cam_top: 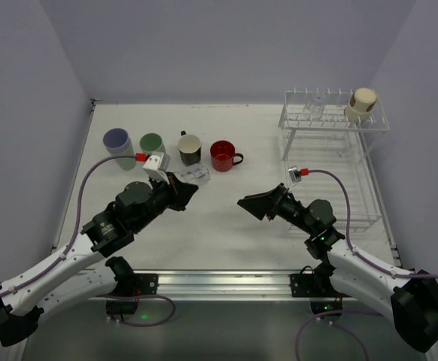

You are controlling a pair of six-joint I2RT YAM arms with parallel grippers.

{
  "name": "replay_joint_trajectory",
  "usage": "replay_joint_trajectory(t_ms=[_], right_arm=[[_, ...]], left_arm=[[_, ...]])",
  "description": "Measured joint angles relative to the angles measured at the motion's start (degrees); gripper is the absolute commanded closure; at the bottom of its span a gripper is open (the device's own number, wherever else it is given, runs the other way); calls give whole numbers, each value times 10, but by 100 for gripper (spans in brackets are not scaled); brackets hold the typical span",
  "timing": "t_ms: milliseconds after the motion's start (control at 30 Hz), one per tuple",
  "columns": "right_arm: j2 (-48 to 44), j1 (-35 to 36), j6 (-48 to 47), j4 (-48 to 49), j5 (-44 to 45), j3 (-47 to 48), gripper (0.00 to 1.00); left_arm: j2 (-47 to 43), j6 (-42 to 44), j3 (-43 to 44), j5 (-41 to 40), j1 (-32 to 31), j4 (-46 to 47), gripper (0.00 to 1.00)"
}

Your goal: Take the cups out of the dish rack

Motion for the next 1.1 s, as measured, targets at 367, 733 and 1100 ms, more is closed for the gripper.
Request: replay_joint_trajectory(t_ms=[367, 733, 1100], right_arm=[[-61, 1, -90, -184, -4, 66, 1], [-70, 1, -154, -299, 0, 81, 1], [-66, 1, -173, -319, 9, 81, 1]], left_arm=[[111, 25, 223, -167, 46, -362, 100], [240, 121, 263, -56, 194, -398, 100], [281, 152, 266, -27, 194, -429, 100]])
